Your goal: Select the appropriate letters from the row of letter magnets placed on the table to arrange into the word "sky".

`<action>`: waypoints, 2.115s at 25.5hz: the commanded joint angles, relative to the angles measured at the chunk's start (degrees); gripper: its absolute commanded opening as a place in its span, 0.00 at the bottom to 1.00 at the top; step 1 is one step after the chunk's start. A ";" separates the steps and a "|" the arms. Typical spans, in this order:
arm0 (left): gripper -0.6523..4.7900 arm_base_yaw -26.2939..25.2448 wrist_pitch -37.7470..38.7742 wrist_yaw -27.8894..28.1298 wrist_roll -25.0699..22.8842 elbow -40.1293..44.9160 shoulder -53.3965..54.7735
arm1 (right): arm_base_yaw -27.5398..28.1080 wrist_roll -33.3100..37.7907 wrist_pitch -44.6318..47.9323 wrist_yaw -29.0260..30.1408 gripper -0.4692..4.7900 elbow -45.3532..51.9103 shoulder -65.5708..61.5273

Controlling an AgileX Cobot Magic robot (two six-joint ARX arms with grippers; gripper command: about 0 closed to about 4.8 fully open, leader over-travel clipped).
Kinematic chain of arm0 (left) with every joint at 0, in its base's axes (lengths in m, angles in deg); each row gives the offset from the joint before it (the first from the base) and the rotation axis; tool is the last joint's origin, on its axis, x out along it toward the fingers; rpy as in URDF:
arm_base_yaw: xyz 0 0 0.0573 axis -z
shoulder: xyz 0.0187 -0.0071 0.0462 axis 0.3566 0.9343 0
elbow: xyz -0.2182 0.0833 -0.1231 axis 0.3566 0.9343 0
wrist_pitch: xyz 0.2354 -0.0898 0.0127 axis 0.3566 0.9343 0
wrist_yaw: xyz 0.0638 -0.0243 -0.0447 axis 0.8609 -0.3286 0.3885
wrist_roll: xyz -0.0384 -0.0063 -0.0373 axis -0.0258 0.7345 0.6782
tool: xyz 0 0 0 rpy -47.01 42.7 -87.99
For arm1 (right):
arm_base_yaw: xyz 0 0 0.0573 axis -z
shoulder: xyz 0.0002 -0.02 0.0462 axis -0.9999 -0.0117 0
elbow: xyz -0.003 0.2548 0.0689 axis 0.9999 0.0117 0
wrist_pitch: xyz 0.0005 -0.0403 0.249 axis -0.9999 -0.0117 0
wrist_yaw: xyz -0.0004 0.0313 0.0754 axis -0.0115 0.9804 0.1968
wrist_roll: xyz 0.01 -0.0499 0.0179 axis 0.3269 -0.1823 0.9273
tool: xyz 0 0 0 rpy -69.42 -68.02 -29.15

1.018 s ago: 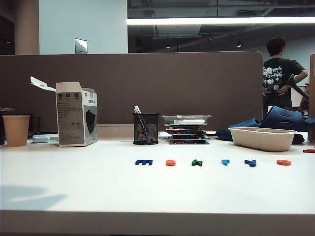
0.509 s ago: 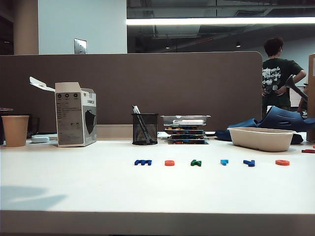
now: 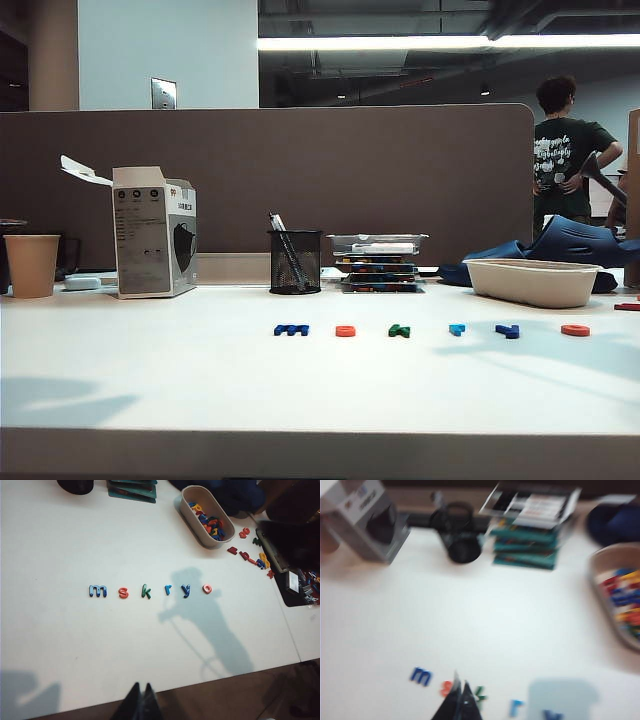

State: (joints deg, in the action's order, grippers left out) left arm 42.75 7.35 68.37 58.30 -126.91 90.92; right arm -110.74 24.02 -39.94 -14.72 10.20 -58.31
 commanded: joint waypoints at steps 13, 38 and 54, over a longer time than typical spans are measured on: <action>0.11 -0.04 -0.48 0.37 -0.26 -0.17 -0.15 | -9.27 8.17 -17.25 -1.75 0.44 -24.90 -38.01; 0.11 -0.04 -0.48 0.13 -0.26 -0.15 -0.15 | -12.52 15.72 -15.58 -1.97 0.51 -25.33 -47.39; 0.11 -0.04 -0.48 0.02 -0.26 -0.15 -0.13 | -13.27 15.72 -16.63 -5.46 0.51 -25.35 -50.01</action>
State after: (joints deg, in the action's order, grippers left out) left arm 42.73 7.39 68.28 58.32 -126.91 90.88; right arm -123.81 39.60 -56.57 -19.66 -14.89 -108.06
